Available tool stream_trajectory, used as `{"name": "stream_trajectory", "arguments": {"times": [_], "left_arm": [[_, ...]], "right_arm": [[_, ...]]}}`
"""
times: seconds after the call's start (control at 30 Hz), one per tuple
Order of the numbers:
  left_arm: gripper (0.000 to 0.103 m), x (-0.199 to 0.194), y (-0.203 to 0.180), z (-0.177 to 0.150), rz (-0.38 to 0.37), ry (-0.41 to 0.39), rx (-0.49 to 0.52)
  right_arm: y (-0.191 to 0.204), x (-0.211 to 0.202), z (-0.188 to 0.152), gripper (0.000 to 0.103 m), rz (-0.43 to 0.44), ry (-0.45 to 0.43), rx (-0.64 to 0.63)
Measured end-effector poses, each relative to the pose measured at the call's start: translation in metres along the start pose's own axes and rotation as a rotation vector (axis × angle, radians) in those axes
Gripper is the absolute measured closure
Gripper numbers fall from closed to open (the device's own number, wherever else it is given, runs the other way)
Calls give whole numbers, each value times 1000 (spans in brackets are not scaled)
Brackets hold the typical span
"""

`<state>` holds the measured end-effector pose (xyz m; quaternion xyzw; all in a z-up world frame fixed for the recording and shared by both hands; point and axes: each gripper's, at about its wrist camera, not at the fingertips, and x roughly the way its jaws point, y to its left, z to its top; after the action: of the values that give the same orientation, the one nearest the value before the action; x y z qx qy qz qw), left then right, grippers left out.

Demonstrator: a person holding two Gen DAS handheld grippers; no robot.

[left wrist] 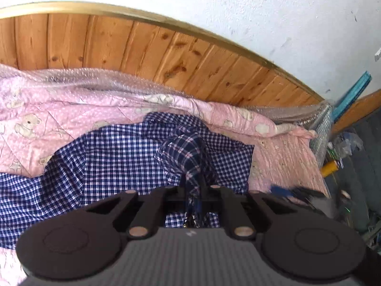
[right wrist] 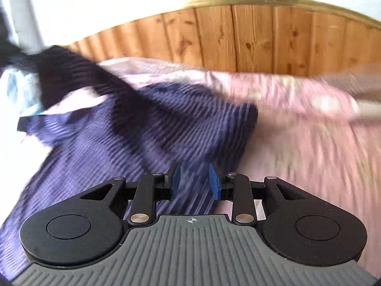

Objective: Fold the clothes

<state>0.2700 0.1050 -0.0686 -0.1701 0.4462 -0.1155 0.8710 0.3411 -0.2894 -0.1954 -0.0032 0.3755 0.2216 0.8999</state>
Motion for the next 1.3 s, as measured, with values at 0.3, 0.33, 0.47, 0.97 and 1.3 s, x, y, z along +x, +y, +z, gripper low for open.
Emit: {"name": "stream_trajectory", "arguments": {"times": [0.3, 0.33, 0.47, 0.97, 1.3], "left_arm": [[97, -10, -23, -1, 44, -78, -17], [97, -10, -26, -1, 49, -83, -15], [97, -7, -30, -1, 69, -61, -25], [98, -19, -235, -79, 1, 38, 944], [99, 31, -246, -214, -99, 268, 1086]], "right_arm": [[-90, 121, 47, 76, 89, 79, 130], [-93, 114, 48, 76, 102, 68, 145], [-100, 103, 41, 72, 114, 31, 188], [-96, 7, -59, 45, 517, -46, 811], [-95, 3, -129, 41, 537, 64, 978]]}}
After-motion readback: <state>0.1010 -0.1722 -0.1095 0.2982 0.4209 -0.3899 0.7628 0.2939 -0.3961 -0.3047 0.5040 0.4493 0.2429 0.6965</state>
